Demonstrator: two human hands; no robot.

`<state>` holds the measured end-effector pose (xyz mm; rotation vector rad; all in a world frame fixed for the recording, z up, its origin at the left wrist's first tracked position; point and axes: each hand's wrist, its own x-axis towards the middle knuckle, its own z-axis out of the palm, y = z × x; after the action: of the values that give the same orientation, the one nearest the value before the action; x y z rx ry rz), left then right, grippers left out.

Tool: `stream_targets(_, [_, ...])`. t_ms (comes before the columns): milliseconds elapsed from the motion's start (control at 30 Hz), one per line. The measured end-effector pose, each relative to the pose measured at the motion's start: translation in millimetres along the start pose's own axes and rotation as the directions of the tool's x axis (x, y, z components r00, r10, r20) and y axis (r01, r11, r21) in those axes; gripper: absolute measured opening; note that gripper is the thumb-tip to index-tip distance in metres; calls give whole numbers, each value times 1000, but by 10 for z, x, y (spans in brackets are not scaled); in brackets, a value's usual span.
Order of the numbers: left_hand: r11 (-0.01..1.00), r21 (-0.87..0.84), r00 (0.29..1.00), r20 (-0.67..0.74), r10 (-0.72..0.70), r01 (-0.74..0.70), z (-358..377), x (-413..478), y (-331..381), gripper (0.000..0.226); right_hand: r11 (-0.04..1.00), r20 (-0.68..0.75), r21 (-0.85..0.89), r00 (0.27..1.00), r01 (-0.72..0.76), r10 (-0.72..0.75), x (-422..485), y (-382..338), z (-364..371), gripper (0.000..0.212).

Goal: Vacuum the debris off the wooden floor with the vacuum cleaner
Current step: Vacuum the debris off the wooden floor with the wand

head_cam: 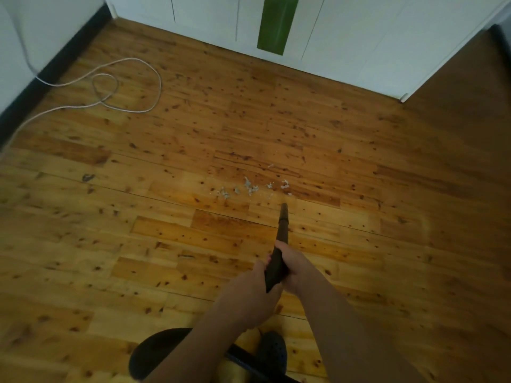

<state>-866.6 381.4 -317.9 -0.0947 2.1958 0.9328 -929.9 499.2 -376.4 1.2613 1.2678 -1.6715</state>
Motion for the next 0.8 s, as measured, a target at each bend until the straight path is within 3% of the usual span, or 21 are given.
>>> stream_targets(800, [998, -55, 1000, -14, 2, -3, -7, 196, -56, 38, 1000, -22, -4, 1000, 4, -4, 145, -147, 75, 26])
